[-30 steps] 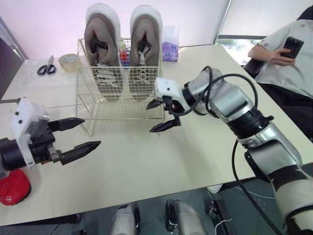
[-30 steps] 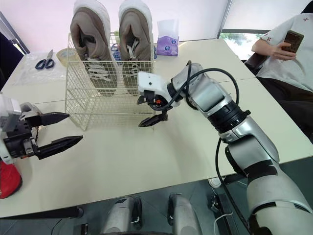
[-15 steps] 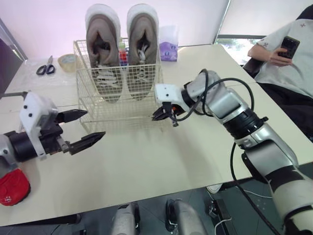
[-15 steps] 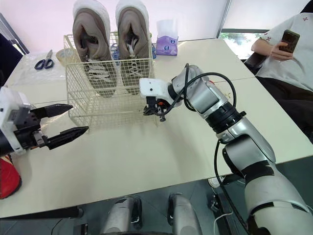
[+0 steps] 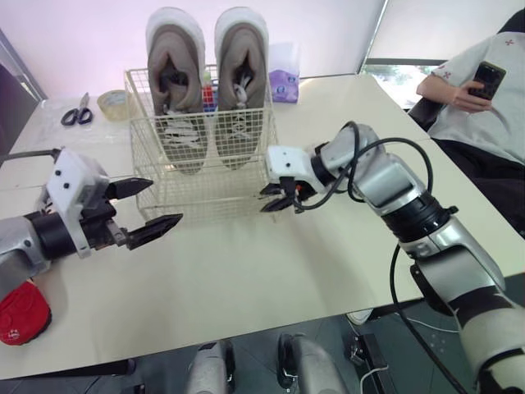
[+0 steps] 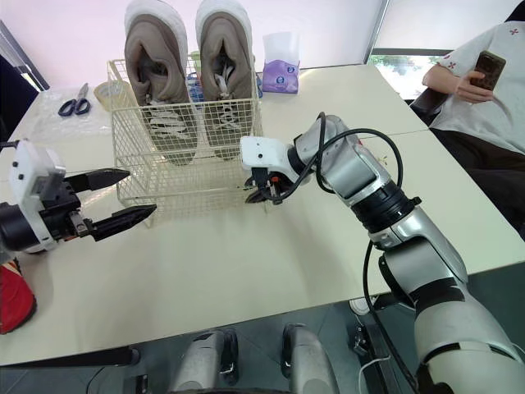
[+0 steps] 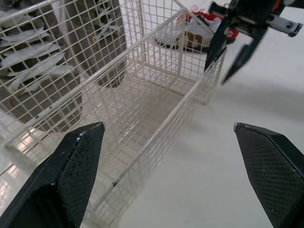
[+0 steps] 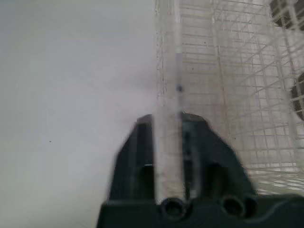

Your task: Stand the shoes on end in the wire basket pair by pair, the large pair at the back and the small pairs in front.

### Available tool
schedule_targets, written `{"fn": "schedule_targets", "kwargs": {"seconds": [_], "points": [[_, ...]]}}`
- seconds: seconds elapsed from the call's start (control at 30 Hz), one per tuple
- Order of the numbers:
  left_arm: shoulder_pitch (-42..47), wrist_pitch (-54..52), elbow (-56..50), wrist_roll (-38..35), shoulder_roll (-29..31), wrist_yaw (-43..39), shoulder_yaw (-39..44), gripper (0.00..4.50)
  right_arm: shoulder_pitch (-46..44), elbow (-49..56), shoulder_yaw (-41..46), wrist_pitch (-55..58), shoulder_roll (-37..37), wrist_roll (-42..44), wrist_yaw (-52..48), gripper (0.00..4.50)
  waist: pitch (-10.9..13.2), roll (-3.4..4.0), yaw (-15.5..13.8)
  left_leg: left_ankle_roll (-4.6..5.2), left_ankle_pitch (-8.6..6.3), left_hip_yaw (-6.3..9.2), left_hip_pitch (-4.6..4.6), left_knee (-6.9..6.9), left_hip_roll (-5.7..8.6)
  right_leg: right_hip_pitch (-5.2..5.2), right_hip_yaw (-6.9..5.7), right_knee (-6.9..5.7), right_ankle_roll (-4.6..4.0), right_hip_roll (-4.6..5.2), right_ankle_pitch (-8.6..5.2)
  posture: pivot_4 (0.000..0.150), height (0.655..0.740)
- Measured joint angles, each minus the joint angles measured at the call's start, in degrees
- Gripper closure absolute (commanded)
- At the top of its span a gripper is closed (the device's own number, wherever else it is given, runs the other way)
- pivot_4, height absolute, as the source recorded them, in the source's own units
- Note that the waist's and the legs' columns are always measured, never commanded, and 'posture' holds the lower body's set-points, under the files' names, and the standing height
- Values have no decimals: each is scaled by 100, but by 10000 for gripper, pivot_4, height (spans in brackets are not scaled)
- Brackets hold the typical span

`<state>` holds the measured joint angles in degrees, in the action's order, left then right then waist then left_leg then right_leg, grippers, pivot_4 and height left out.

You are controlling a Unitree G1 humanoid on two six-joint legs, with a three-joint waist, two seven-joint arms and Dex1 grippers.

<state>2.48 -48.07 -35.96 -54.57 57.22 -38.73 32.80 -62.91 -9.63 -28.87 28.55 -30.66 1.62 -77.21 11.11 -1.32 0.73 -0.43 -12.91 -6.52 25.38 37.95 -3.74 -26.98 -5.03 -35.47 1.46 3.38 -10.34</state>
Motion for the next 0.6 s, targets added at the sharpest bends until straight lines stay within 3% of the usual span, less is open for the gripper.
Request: {"fn": "schedule_targets", "kwargs": {"seconds": [0.03,0.23,0.3,0.37,0.4,0.5,0.6], "points": [[1,-14,-11,-95,-18,15,3,0,6,61,155,154,4,98,117,15050,1,1,0,-2,1,1,0,0,0,-1,0,-1,-1,0,1,1500,7400],[149,-144,-305,-1129,-372,541,49,0,-529,666,2836,1866,-147,1425,1252,15050,0,0,-46,-5,2,17,-1,1,0,6,-5,-3,-2,-1,0,1500,7400],[600,-138,-326,-1033,-493,1083,-247,0,-501,799,3898,2121,-110,1783,1924,9243,-7,-7,-96,-5,2,21,-12,4,1,26,-11,6,-2,-4,1,1500,7400],[1236,-121,-355,-842,-686,1574,-810,0,230,1066,4607,1712,-42,1753,2699,1503,-40,-31,-160,-6,1,22,-34,3,1,69,-26,31,5,-5,-4,1500,7400],[1386,-95,-423,-858,-795,1691,-965,0,717,1144,4757,1568,-14,1717,2913,356,-58,-44,-162,-6,0,25,-37,4,0,81,-32,37,6,-3,-5,1500,7400],[1669,-83,-571,-1133,-1145,1936,-1422,0,2452,1463,4944,1307,214,1627,3494,356,-52,-21,-139,9,-2,13,-30,4,6,61,-8,27,11,19,1,1500,7400],[1959,-161,-674,-1222,-1234,2166,-1885,0,3318,1775,4985,1046,321,1531,3980,356,-34,20,-83,27,8,0,-28,4,16,40,14,13,29,2,10,1500,7400]]}}
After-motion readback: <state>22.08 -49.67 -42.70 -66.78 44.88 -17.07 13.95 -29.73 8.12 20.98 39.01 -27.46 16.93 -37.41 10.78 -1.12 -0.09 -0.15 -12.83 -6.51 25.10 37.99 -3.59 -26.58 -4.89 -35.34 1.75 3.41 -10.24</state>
